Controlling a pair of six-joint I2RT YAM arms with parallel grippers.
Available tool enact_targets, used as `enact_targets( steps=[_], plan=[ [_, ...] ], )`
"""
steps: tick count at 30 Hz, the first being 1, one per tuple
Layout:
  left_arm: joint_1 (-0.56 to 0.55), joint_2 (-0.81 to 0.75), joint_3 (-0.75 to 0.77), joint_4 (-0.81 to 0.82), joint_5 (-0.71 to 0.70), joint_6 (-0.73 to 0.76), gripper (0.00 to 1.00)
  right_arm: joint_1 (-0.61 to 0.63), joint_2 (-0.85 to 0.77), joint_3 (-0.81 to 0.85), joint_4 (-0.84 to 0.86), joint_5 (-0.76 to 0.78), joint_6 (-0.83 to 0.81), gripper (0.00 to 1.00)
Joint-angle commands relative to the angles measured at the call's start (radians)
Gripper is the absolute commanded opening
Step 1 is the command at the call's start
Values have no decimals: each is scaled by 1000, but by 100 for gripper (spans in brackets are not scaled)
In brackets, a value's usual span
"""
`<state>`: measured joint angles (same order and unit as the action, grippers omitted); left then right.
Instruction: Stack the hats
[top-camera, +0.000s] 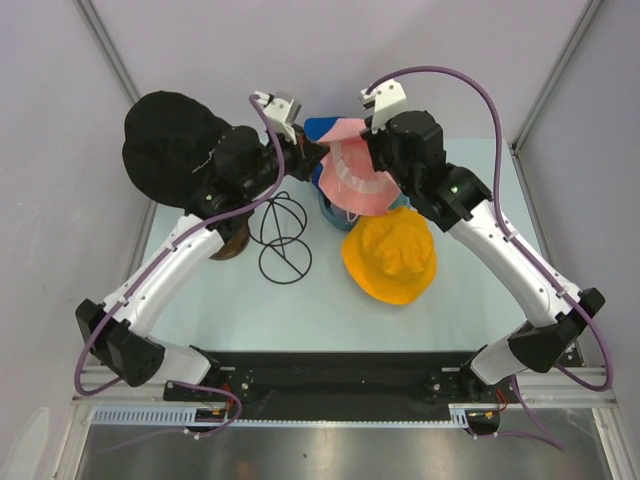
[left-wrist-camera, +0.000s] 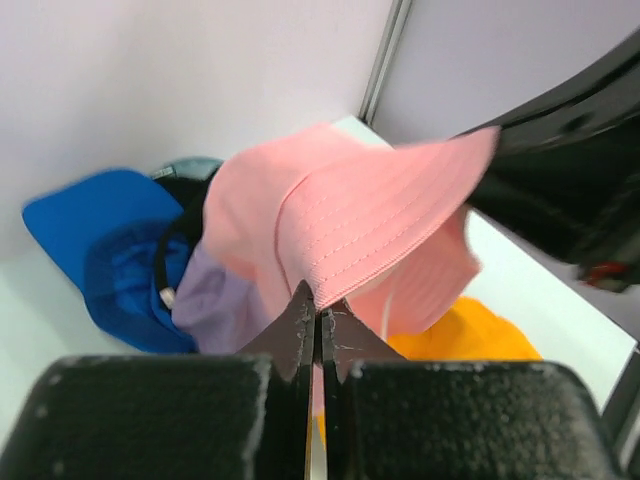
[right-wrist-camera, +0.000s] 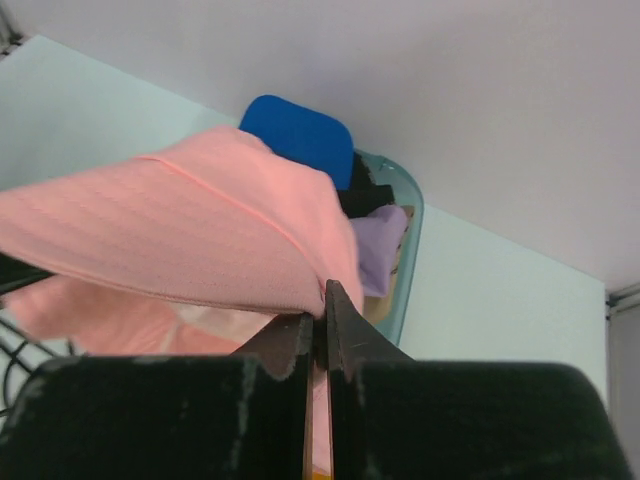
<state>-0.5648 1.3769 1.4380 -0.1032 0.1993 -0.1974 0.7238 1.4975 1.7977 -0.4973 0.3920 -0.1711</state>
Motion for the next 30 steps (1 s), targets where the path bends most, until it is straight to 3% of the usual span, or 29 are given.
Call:
enact_targets(
  steps=[1, 10, 14, 19, 25, 28, 30],
  plan=[
    [-3, 34, 140, 7, -97, 88, 0, -98, -17, -55, 204, 96, -111, 0],
    [-101, 111, 214, -19, -106, 176, 0, -185, -2, -95, 284, 237, -203, 0],
    [-164, 90, 168, -59, -141, 252, 0, -205, -77, -303, 392, 362, -215, 0],
    [-251, 21, 50, -44, -162, 317, 0, -205, -248, -509, 433, 392, -133, 0],
    [-325, -9, -1, -62, -196, 383, 0, -192, -387, -589, 281, 412, -32, 1],
    [-354, -10, -2, -72, -196, 406, 0, -181, -408, -566, 104, 403, 60, 2],
    [-369, -9, -4, -78, -228, 417, 0, -173, -416, -541, 19, 372, 123, 10]
  ],
)
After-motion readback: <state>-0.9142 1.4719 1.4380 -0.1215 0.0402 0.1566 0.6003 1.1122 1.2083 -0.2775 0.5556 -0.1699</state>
